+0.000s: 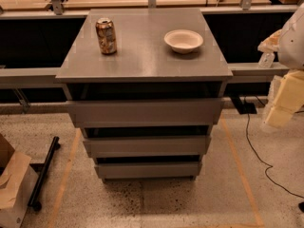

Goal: Open middle drawer

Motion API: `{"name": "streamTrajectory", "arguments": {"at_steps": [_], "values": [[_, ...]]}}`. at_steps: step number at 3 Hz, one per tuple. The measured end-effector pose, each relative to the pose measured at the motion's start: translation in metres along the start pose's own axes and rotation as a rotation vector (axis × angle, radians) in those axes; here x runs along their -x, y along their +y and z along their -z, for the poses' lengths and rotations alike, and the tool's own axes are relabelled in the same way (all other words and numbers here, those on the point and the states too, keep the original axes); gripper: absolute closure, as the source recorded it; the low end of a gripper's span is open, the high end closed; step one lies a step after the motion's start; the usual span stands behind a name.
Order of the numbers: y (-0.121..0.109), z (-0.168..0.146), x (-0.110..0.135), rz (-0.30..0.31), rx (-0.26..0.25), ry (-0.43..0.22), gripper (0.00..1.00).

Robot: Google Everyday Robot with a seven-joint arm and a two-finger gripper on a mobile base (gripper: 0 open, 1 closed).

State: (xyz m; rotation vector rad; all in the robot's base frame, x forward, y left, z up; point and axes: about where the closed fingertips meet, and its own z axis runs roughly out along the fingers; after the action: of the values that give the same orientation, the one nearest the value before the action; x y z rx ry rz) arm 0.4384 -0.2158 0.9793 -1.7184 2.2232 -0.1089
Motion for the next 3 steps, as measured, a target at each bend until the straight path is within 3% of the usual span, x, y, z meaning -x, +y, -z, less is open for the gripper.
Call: {"name": "streamTrajectory", "arguments": {"at_steps": [1, 2, 3], "values": [[0.000, 0.000, 0.000, 0.000, 0.000, 0.000, 0.00], [-0.003, -0.036, -0.006, -0.012, 0.009, -0.012, 0.00], [-0.003, -0.040, -0.007, -0.014, 0.009, -0.013, 0.00]]}}
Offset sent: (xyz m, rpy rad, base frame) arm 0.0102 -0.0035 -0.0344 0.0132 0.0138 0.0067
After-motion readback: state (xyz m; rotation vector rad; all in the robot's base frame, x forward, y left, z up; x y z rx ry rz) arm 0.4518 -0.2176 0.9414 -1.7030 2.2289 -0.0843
